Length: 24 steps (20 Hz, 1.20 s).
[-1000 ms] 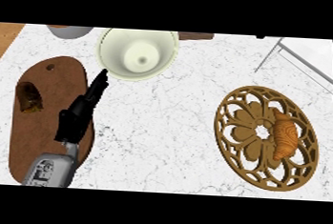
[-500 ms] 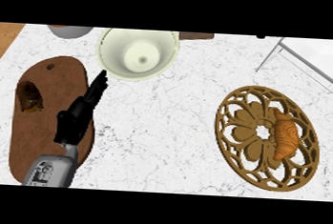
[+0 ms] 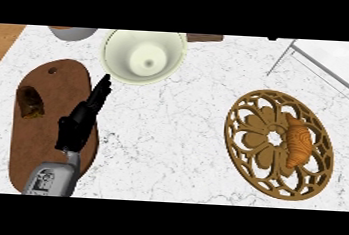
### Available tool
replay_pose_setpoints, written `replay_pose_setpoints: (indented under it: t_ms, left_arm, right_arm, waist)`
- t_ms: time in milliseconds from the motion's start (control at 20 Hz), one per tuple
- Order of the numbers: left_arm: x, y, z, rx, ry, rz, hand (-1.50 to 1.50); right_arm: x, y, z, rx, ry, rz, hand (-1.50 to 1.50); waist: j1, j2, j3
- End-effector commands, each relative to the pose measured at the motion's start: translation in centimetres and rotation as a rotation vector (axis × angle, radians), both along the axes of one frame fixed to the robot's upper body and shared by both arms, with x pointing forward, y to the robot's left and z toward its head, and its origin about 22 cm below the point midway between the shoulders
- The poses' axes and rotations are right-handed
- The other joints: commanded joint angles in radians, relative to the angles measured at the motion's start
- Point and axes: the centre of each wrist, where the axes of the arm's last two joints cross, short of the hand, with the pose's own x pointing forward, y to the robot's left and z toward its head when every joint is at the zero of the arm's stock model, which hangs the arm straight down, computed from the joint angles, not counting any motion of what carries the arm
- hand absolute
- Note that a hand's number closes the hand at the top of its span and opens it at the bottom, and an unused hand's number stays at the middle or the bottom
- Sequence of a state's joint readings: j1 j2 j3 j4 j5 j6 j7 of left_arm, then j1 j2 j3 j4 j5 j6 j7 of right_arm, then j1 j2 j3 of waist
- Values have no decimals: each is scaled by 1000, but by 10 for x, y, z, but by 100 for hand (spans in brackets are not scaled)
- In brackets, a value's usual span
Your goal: Pick the cupcake from the placemat and place it in the tiered shelf
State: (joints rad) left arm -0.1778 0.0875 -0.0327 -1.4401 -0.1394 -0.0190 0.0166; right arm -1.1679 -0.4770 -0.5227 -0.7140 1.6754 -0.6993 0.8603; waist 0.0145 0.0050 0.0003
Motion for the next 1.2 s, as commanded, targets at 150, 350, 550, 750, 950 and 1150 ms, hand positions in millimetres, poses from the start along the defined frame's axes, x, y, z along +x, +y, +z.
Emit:
replay_pose_setpoints:
  t_ms: [150,350,550,750,950,1150]
  left_arm:
    - [6,-16,5,9,-1,-4,0]
    - [6,9,2,3,15,31,0]
    - [-3,19,-5,-17,4,10,0]
    - [-2,9,0,-10,17,10,0]
    - [6,-1,1,-4,21,4,0]
    - [-15,-18,0,-8,6,-8,0]
  right_arm:
    - [-10,-37,-10,52,55,-295,-150]
    - [-18,-25,-28,93,91,-301,-150]
    - [-24,-31,-19,131,-36,-249,-150]
    - [-31,-22,-4,138,-122,-181,-150]
    - [-31,-2,23,161,-118,-99,-150]
    - [-34,-18,33,156,-205,-86,-150]
  waist:
    - [-2,1,-1]
    - [-22,-9,-1]
    - [-12,-5,-1]
    - [-13,-7,0]
    - [-16,-7,-1]
    - [-3,-6,0]
